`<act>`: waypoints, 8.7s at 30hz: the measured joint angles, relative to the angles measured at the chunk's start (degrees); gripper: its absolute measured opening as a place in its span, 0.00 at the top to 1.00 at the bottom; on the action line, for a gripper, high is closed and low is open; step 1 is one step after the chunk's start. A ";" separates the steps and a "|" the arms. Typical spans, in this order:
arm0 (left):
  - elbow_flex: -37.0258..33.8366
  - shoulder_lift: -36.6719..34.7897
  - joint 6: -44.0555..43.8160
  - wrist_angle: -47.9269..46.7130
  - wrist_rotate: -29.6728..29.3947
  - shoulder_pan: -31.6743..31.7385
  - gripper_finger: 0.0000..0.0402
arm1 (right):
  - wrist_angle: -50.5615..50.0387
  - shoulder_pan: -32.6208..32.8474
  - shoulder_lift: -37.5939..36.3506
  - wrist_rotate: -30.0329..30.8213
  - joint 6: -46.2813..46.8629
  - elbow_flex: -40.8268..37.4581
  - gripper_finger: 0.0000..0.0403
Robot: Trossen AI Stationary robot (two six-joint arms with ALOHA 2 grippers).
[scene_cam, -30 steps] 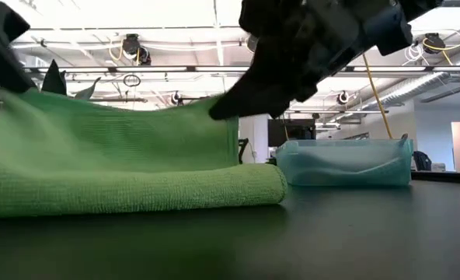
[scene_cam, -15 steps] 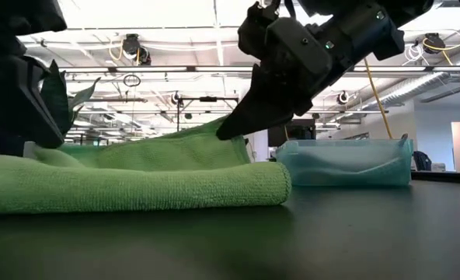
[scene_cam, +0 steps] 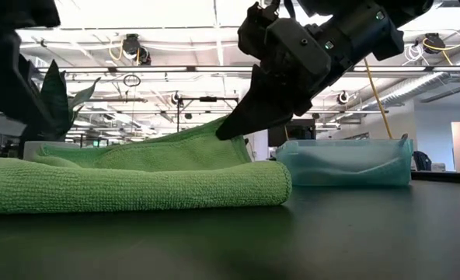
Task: Fold microfiber towels
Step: Fold the light green microfiber cloth
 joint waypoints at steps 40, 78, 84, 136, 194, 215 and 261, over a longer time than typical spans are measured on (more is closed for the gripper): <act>-9.09 8.61 -20.34 39.89 -1.47 -6.62 0.57 | 0.04 0.11 0.00 0.02 -1.55 0.00 0.99; -9.09 11.13 -15.26 49.24 -0.25 -10.43 0.99 | 0.01 0.11 0.02 -0.03 -1.57 0.00 0.99; -9.09 11.13 -14.63 48.63 -4.39 -10.18 0.96 | 0.00 0.11 0.00 -0.03 -1.57 0.00 0.99; -9.07 -1.03 -10.07 34.96 -5.89 -11.45 0.97 | 13.36 -0.11 5.57 -4.57 -7.82 -0.02 0.99; -9.09 5.23 -6.77 25.62 -6.47 -4.55 0.67 | 12.66 -1.70 5.31 -2.41 -11.88 0.02 0.62; -8.25 4.26 -2.39 34.78 -6.18 -6.58 0.67 | 12.21 3.15 10.13 -18.05 -13.58 0.04 0.62; -6.66 11.62 -3.05 39.61 5.63 -9.08 0.67 | 1.08 -1.16 12.59 -0.14 -5.17 9.95 0.83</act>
